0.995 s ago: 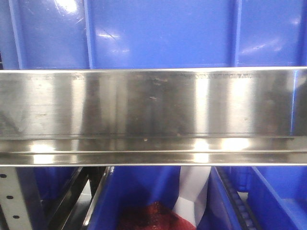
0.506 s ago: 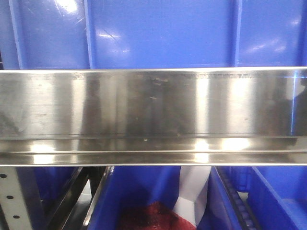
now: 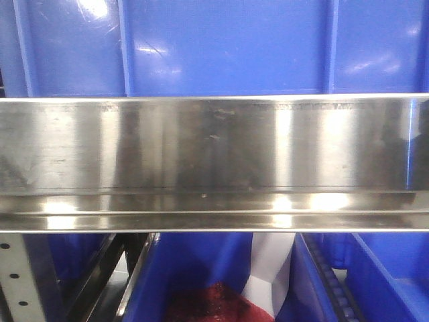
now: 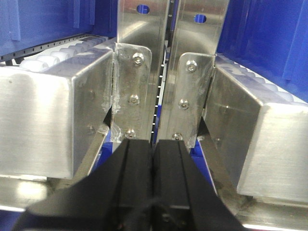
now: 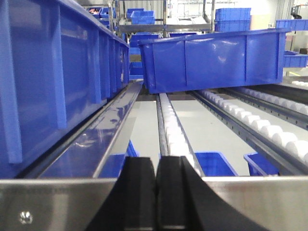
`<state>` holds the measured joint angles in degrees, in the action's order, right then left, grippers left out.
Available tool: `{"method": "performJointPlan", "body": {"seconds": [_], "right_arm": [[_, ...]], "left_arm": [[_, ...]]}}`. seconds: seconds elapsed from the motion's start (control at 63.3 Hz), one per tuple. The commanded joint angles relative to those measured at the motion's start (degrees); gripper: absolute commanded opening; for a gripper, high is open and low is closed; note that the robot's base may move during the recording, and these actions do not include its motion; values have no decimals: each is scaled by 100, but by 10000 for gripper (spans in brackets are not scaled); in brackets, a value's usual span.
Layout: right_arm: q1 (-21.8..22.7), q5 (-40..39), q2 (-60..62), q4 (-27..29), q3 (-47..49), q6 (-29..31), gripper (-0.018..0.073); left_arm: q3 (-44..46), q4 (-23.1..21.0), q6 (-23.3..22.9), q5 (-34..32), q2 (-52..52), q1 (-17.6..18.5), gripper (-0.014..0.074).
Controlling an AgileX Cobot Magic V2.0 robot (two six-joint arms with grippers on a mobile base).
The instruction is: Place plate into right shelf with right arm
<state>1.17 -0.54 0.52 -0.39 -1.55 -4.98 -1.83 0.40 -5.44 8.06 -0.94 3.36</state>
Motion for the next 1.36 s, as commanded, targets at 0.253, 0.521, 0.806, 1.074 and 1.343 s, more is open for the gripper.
{"method": "performJointPlan", "body": {"seconds": [0.253,0.521,0.806,1.074,1.343], "right_arm": [[-14,-287,82,-69,33,44,55],[-14,-281,82,-69,33,44,55],[-14,-281,82,-69,33,44,55],[-14,-281,82,-69,33,44,55],[-14,-281,82,-69,33,44,55]], "left_arm": [[-54,1,-34,-515,-36,11,-47],[-54,1,-34,-515,-36,11,-47],[-54,1,-34,-515,-36,11,-47],[-54,1,-34,-515,-36,11,-47],[-54,1,-34,-515,-36,11,-47]]}}
